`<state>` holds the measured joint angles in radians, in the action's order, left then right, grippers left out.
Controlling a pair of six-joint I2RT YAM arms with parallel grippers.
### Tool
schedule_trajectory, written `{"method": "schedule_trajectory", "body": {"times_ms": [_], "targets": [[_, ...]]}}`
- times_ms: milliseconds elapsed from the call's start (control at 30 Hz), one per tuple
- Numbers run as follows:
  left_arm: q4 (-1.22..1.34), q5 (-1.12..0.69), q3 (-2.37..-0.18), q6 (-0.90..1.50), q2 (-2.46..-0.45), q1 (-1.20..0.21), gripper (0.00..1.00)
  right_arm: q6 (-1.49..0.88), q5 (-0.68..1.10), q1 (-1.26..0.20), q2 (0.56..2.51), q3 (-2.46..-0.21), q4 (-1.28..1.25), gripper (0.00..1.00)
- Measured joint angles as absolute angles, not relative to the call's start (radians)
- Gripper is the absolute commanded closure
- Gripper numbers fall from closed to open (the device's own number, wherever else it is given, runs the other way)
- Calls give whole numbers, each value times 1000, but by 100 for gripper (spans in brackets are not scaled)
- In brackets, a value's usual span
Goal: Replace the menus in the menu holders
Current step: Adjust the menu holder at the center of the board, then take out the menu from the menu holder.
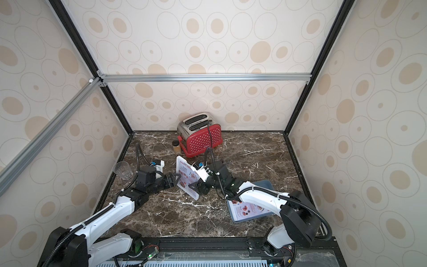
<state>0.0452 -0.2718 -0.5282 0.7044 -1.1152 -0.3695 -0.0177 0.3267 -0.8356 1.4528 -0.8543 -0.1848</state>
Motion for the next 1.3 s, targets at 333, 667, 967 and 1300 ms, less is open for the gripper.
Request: {"method": "schedule_trajectory", "body": {"times_ms": [333,667,967,1300], "targets": [[89,-234,-571,706,-1199,-392,30,-51,356,-898,1417,-808,-188,28],[43,-212,-577,699,-1089,-399,30,-338,74,-900,1264,-1123,326,60],[-46,-200,-577,711,-992,-445,30,-585,134,-897,1695,-1808,853,68],[-66,-229,-577,714,-992,-450,30,-604,157,-894,1869,-1988,1075,70]]}}
